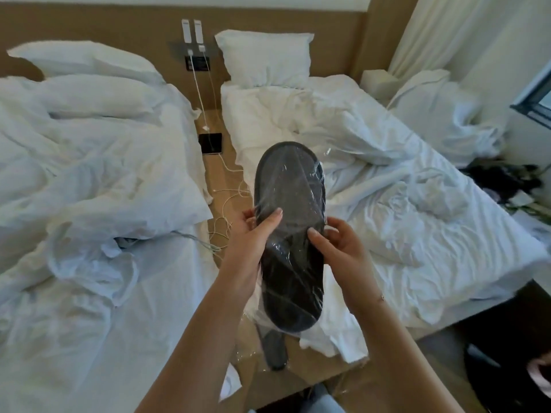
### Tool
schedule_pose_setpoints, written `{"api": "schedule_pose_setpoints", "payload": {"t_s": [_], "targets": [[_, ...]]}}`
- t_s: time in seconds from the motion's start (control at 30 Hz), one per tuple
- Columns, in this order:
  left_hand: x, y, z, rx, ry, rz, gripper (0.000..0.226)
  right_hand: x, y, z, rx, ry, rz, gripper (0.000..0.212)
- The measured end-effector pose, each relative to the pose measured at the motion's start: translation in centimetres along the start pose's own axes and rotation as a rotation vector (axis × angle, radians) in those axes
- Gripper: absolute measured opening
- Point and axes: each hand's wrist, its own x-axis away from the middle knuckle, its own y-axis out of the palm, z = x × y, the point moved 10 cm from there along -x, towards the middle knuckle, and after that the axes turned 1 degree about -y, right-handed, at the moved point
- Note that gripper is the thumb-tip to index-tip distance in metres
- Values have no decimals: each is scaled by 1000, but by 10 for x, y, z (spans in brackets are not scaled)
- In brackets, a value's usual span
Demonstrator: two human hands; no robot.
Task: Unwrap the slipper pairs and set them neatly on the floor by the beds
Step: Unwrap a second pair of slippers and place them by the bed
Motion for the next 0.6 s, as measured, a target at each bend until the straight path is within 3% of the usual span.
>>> {"api": "schedule_pose_setpoints", "payload": {"t_s": [0.13,0.3,0.47,0.6], "targets": [[8,-8,-3,9,7,-34,49,19,-12,2,-65,10,79,24],[16,-4,-9,-15,13,-75,50,30,-29,-1,-28,11,99,20],[23,11,-17,-277,116,-22,47,21,-50,2,2,-1,42,17],[26,42,-34,-375,98,19,64,4,-87,12,35,11,49,20]]}}
